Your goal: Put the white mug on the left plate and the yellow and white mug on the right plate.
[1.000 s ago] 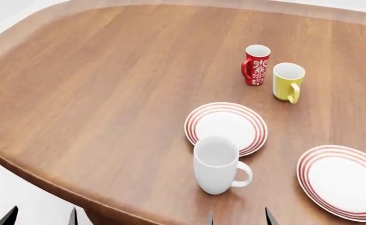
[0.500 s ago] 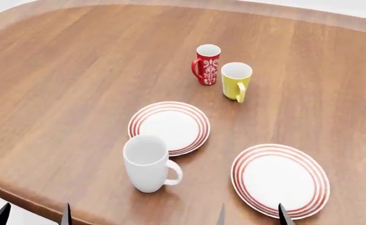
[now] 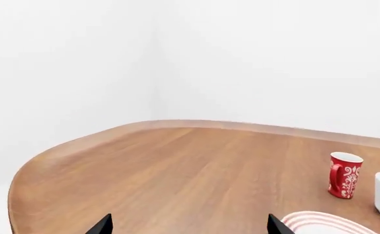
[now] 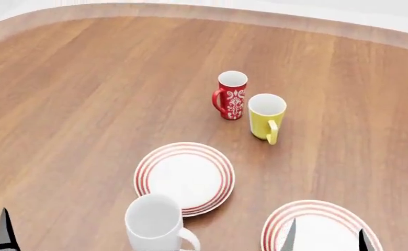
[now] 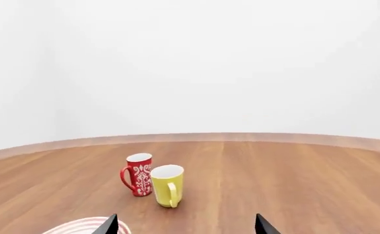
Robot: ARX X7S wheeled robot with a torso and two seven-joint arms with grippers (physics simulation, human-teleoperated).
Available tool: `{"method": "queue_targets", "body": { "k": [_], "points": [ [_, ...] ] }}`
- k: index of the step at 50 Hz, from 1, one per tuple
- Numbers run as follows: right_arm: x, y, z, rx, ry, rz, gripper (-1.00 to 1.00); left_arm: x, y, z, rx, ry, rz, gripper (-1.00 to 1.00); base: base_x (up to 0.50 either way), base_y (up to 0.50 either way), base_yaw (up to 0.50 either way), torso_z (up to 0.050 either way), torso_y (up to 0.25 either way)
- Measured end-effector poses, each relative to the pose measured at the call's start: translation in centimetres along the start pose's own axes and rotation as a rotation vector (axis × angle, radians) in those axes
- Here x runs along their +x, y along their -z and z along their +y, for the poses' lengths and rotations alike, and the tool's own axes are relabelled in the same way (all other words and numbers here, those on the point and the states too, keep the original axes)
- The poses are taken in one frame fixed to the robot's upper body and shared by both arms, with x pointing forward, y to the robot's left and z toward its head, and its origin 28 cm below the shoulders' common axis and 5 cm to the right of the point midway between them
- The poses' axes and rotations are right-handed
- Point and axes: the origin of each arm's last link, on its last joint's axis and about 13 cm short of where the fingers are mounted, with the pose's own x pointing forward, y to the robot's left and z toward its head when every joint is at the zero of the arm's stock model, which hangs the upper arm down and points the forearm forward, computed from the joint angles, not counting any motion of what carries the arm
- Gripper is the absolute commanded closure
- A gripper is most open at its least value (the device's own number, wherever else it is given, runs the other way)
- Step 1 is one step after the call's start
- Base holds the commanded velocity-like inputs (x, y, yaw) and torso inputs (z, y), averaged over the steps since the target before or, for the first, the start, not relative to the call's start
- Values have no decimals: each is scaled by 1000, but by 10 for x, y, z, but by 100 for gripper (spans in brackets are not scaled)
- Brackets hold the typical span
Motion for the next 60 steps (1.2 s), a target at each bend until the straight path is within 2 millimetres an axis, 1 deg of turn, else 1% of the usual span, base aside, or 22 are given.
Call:
{"method": "queue_targets", "body": {
  "k": [24,32,34,39,44,52,60],
  "points": [
    [-1,-4,-4,9,25,-7,-100,-2,-5,3,0,-17,-14,-100,455,129,0,0,0],
    [1,-4,-4,2,24,-9,-100,0,-6,3,-1,-18,-17,-100,0,0,0,0,0],
    [0,-9,-8,-19,-36,4,-100,-3,-10,4,-14,-23,-31,-100,0,0,0,0,8],
    [-2,-33,-20,-146,-232,76,-100,-7,-16,5,-38,-37,-63,-100,0,0,0,0,0],
    [-7,-48,-27,-225,-348,154,-100,-10,-20,5,-62,-45,-91,-100,0,0,0,0,0],
    [-14,-63,-34,-290,-453,236,-100,-11,-24,6,-83,-52,-115,-100,0,0,0,0,0],
    [-23,-70,-38,-326,-550,291,-100,-12,-26,7,-96,-59,-128,-100,0,0,0,0,0]
  ]
}}
